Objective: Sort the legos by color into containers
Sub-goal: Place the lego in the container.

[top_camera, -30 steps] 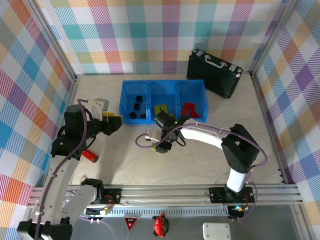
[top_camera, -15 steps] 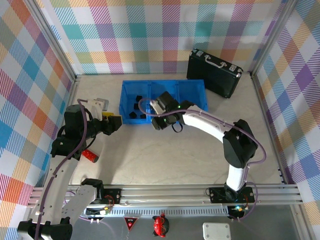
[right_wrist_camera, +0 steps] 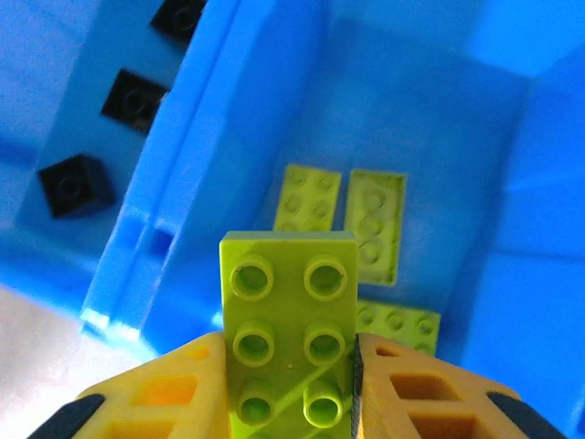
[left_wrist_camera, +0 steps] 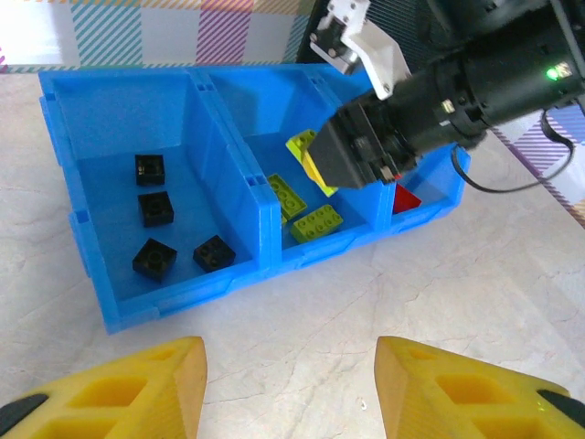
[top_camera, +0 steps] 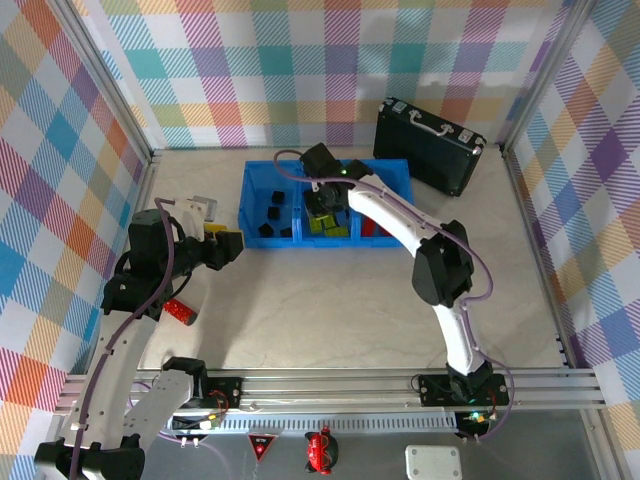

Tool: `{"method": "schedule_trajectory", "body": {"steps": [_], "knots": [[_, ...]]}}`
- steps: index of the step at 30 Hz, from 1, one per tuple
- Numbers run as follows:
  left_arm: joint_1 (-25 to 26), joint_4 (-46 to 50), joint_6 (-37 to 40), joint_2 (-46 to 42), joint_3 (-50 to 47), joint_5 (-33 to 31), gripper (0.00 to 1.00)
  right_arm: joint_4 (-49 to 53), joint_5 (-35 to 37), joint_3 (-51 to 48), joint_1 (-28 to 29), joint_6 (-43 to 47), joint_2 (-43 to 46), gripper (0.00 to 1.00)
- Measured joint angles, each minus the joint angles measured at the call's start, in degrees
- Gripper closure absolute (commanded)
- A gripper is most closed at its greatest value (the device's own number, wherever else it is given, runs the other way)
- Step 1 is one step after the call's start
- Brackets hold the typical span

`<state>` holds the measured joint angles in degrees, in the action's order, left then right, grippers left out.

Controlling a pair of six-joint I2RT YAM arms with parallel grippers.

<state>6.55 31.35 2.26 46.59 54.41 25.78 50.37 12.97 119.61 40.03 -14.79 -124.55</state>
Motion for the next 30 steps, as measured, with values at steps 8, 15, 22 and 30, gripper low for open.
{"method": "schedule_trajectory", "body": {"steps": [8,15,22,30], "knots": [[0.0,0.0,0.0,0.0,0.0,-0.2,0.49,5.1,10.1,14.6,-0.8,0.0,-10.6,0.68],[0.0,0.0,0.0,0.0,0.0,-0.2,0.49,4.3,16.8,16.2,-1.0,0.7,-15.1,0.68],[0.0,0.0,0.0,0.0,0.0,-0.2,0.49,1.4,21.4,16.3,-1.0,1.8,-19.1,0.68],[0.0,0.0,0.0,0.0,0.0,-0.2,0.49,-1.0,23.4,16.3,-1.0,1.8,-22.0,0.68]]}}
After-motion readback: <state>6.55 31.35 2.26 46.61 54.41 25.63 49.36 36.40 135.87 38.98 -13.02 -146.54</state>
